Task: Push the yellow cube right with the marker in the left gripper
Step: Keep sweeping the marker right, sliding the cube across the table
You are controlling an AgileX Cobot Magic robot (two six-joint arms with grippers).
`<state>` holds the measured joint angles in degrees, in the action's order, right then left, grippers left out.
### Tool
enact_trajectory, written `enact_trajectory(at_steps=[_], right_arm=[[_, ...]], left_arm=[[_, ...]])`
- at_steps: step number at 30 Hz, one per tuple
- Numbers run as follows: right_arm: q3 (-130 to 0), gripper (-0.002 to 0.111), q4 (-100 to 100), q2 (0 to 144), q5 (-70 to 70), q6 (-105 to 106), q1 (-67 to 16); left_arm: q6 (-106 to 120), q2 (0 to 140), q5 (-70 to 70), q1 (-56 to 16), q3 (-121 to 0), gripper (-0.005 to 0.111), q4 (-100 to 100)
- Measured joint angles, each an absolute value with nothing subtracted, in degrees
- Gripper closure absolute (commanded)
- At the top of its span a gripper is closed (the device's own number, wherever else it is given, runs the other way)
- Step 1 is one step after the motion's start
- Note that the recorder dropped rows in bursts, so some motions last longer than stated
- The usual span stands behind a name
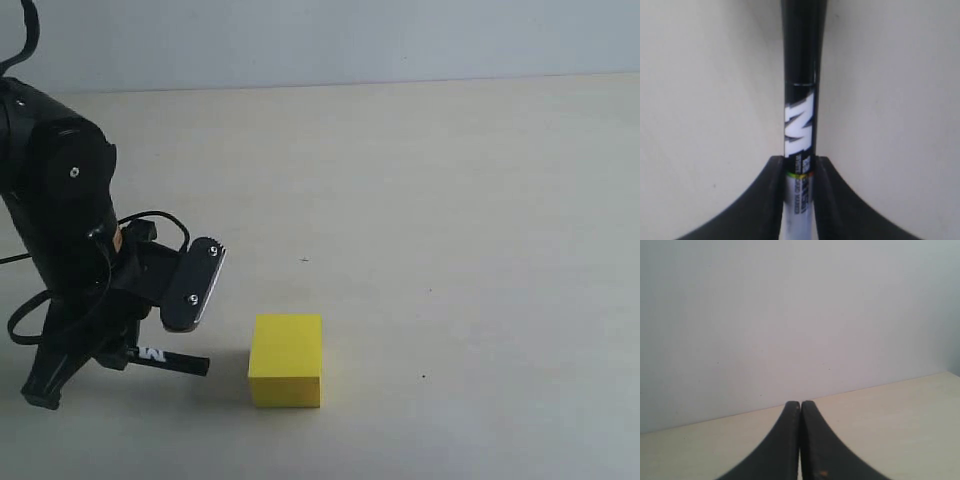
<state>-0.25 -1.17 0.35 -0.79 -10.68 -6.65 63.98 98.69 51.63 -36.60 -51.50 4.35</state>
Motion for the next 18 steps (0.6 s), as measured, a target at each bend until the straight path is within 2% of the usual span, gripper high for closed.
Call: enact_trajectory(at_steps=[14,18], right_arm=[[-0.25,0.108,-1.17,0.35,-0.79,-10.68,-6.65],[-0.25,0.108,-1.17,0.35,-0.79,-10.68,-6.65]], left_arm=[[53.55,98.69,53.33,-36.99,-51.5,0.107,4.12],[53.34,98.69,48.83,-36.99,-49.81,0.107,1.08]])
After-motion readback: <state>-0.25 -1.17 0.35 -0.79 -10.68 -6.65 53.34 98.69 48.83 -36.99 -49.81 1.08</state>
